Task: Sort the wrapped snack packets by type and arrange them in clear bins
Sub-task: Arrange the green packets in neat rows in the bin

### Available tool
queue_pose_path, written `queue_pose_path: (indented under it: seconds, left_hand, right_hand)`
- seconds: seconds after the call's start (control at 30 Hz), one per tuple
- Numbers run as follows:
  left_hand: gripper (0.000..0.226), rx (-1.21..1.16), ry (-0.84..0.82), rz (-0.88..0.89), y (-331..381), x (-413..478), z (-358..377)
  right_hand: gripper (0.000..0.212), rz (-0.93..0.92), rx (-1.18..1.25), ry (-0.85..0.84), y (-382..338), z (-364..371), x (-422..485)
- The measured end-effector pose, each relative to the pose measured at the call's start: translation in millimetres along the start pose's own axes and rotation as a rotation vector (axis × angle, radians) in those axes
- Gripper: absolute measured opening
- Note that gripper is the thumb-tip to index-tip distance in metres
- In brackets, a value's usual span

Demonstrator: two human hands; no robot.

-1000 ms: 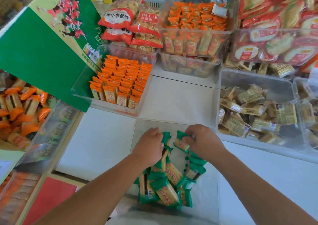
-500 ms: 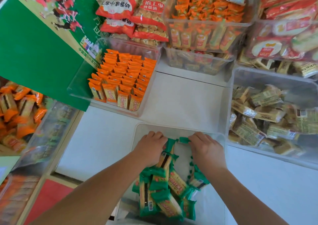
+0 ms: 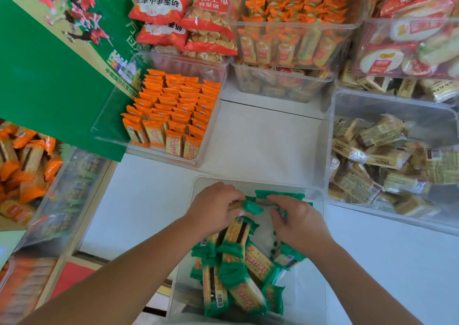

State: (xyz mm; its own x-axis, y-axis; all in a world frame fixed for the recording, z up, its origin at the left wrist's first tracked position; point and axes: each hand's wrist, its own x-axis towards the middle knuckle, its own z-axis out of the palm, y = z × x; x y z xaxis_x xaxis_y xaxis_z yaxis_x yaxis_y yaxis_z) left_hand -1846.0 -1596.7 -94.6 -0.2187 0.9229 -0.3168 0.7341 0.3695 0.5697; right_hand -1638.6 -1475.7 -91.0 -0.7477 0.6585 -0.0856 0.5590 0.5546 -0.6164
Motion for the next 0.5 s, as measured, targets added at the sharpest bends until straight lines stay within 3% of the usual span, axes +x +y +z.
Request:
queue_pose_path:
  seconds: [0.07, 0.17, 0.23, 0.37, 0.5]
  left_hand:
    - [0.023, -0.282, 0.055, -0.047, 9.4, -6.6, 4.8]
    - [0.025, -0.542, 0.007, -0.085, 25.2, -5.7, 18.0]
    - [0.029, -0.443, -0.044, -0.091, 23.5, 0.1, 27.4]
    - [0.038, 0.111, -0.185, -0.23, 3.4, 15.4, 28.7]
    - [0.064, 0.131, -0.132, -0.404, 3.9, 18.9, 39.3]
  right_hand:
    - [0.039, 0.071, 0.06, -0.085, 1.7, -1.8, 0.2]
    - [0.048, 0.011, 0.051, -0.148, 4.8, 2.4, 3.4]
    - [0.037, -0.019, 0.032, -0.101, 8.0, 8.0, 3.4]
    - [0.036, 0.02, 0.022, 0.071, 18.8, 13.0, 7.3]
    - [0.035, -0.027, -0.008, 0.094, 22.5, 17.5, 9.7]
